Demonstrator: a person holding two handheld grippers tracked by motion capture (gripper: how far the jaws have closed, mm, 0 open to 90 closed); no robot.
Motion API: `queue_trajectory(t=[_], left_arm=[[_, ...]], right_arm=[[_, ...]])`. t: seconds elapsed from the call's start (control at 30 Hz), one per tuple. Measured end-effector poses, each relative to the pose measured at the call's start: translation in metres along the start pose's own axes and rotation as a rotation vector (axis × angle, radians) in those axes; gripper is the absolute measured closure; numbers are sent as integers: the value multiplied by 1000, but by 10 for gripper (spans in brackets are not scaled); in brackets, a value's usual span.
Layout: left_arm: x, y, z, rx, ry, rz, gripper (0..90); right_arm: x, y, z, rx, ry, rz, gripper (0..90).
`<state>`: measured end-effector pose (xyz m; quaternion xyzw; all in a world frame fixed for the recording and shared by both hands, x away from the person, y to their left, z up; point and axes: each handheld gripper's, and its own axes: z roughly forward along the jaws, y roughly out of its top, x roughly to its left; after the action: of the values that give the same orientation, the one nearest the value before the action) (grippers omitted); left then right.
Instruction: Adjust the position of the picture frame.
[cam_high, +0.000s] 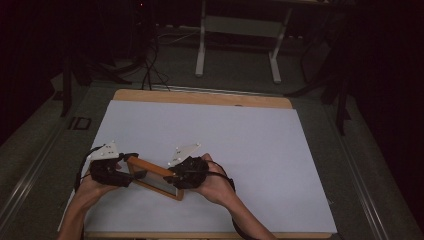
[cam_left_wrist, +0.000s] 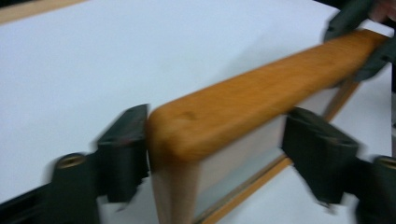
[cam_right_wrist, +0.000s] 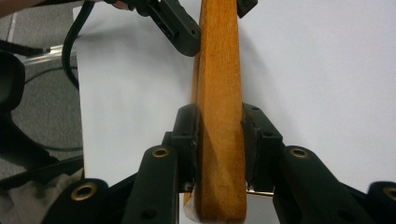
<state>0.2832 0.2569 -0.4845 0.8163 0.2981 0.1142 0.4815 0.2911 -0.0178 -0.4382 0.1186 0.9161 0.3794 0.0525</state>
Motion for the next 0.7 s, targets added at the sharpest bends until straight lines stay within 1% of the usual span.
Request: queue_trajectory(t=[0.1,0.17,0.23,0.33,0.43,0.5,0.6,0.67,0.7], left_arm=[[-9,-2,-4,21,50,44,314],[-15,-6,-8,15,74,59,337],[-21,-13,-13,-1,89,68,385],[-28,-22,-22,-31,93,66,469],[-36,-28,-28,-40,100,77,513],[-40,-30,-31,-39,106,85,537],[-44,-33,-34,-46,104,83,574],[-46,-35,-35,-48,105,82,588],[-47,-35,-35,-47,104,83,598]], right_arm=[[0,0,0,3,8,-19,693],[0,-1,-1,-1,21,-25,685],[-1,-3,-1,-11,31,-16,655],[-5,-10,0,-5,38,1,608],[-8,-20,2,-10,52,19,557],[-11,-28,3,-12,46,36,528],[-18,-40,3,-49,56,73,521],[-23,-46,2,-64,69,97,536],[-25,-49,2,-69,72,111,562]])
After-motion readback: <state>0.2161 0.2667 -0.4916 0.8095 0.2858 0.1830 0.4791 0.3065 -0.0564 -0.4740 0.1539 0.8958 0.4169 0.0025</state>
